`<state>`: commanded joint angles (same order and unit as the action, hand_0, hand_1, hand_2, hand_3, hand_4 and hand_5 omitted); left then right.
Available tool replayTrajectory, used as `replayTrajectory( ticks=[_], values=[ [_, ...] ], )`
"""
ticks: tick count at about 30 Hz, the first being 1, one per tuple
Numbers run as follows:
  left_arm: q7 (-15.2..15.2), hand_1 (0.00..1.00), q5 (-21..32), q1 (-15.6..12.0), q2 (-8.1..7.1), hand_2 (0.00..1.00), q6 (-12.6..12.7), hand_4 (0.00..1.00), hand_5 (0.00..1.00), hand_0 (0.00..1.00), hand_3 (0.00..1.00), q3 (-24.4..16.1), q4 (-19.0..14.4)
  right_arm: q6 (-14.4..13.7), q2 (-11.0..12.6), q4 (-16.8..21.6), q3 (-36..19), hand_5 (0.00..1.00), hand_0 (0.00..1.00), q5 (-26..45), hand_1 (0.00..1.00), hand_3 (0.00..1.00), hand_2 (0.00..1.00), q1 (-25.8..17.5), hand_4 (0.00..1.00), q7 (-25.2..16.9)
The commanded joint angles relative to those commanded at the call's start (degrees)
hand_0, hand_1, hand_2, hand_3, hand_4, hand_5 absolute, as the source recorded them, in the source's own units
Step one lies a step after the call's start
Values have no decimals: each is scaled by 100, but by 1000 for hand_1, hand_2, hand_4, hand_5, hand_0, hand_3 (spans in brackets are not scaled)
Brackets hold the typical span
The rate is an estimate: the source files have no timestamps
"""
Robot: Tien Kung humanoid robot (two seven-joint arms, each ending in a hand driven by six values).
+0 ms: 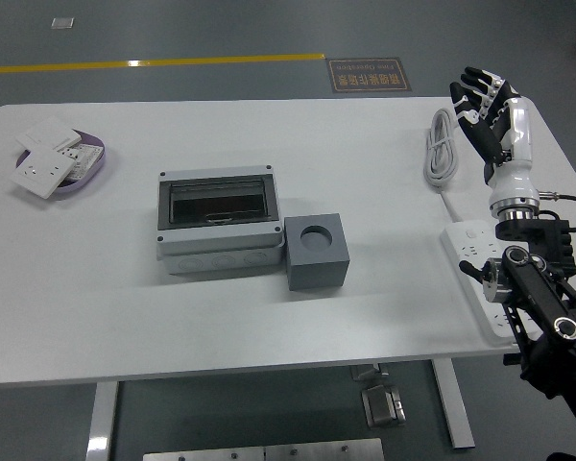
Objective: Pick up the cylinder from the cube,place it in the box,flap close box
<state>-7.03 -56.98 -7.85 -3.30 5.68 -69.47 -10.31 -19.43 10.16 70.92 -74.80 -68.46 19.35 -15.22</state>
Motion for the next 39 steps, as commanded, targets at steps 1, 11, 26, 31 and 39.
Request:
replayTrajectory(
  ticks=[1,11,26,31,39],
  values=[
    [-6,602,1,4,-2,558,0,576,308,581,587,2,0,24,51,-34,61,495,804,5,715,686,710,49,830,93],
    [-55,625,-101,43,-57,577,-16,582,309,590,587,-31,0,223,489,-500,719,438,820,341,733,714,733,582,789,532],
    [-142,622,-184,95,-102,575,-44,591,305,595,586,-35,0,353,479,-576,758,484,824,280,738,708,734,838,792,623],
    [-143,625,-195,109,-108,576,-50,591,308,597,585,-39,0,353,490,-569,771,483,822,251,734,706,732,903,787,640],
    [-153,626,-194,109,-117,579,-54,593,307,598,584,-30,0,357,521,-569,780,488,824,244,732,706,733,938,785,649]
  ],
)
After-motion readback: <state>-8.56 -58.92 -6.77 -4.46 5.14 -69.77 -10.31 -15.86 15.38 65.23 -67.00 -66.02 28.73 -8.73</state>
